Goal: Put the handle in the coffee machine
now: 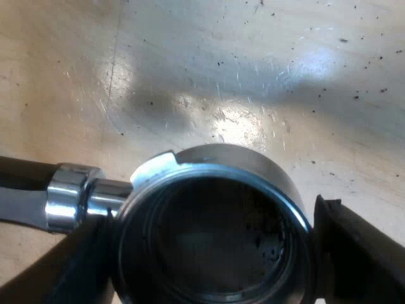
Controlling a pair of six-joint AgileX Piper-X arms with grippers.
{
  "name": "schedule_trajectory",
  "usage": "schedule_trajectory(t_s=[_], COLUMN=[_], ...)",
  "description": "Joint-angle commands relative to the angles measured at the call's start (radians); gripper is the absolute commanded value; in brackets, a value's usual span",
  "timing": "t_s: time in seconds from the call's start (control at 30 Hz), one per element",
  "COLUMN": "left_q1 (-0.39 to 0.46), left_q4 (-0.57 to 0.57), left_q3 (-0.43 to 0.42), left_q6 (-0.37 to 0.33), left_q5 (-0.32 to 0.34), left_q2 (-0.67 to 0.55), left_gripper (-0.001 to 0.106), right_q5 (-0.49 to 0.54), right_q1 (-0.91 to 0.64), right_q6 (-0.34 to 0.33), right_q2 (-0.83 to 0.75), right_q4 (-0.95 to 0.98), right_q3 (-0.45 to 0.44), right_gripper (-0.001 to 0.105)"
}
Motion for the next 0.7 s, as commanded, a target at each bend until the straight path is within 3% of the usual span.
schedule_trajectory(t_s=[0.03,0.3,0.5,0.63,0.7], left_q1=[-0.003,-0.003,-0.003,-0.003,-0.003], left_q4=[-0.005,-0.003,-0.003,-0.004,-0.004], left_q3=[-0.009,-0.009,-0.009,-0.009,-0.009], left_q6=[0.008,0.026,0.052,0.071,0.074], left_q5=[-0.029,-0.039,-0.030,-0.028,-0.009], left_q2=[-0.002,-0.002,-0.002,-0.002,-0.002], left_gripper=[0.069,0.065,0.035,0.000,0.000], right_q5=[-0.025,-0.025,-0.025,-0.022,-0.013], right_q1=[-0.001,-0.001,-0.001,-0.001,-0.001], right_q6=[-0.011,-0.011,0.023,0.028,0.032], right_q2=[-0.017,-0.017,-0.017,-0.017,-0.017], right_q4=[-0.023,-0.023,-0.048,-0.062,-0.058], right_q3=[-0.017,-0.017,-0.017,-0.017,-0.017], right_gripper=[0.000,0.000,0.000,0.000,0.000])
